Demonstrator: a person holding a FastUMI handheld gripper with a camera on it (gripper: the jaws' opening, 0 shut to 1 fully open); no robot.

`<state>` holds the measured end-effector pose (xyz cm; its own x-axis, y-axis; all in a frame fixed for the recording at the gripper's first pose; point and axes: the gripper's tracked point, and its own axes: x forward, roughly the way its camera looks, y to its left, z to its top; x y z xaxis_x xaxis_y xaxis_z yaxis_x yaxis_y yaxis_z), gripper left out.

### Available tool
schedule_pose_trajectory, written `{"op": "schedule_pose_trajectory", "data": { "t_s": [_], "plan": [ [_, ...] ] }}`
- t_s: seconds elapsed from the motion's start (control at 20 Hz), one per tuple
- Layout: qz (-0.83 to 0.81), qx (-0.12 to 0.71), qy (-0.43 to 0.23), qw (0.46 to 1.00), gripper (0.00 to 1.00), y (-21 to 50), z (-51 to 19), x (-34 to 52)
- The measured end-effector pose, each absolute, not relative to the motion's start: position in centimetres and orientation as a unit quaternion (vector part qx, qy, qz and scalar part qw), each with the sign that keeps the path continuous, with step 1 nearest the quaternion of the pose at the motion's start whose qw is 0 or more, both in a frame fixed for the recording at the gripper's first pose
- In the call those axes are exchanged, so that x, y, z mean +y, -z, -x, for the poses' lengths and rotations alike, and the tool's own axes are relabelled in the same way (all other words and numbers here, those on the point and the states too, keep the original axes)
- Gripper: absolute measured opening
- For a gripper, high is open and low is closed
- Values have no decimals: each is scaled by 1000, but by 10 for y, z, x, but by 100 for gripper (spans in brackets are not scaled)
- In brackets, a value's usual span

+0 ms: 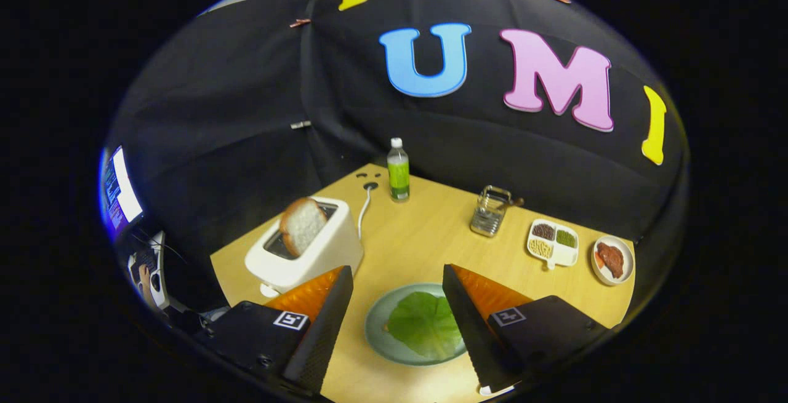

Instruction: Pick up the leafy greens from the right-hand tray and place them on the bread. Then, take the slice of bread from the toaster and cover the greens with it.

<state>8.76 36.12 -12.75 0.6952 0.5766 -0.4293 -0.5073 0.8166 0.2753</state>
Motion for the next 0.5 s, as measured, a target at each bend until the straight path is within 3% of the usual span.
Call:
{"op": "schedule_pose_trajectory", "data": {
  "t_s": [0.25, 0.5],
  "plan": [
    [-66, 179, -329, 925, 91, 42, -89, 410],
    [-82, 173, -344, 919, 91, 15, -100, 469]
  ]
}}
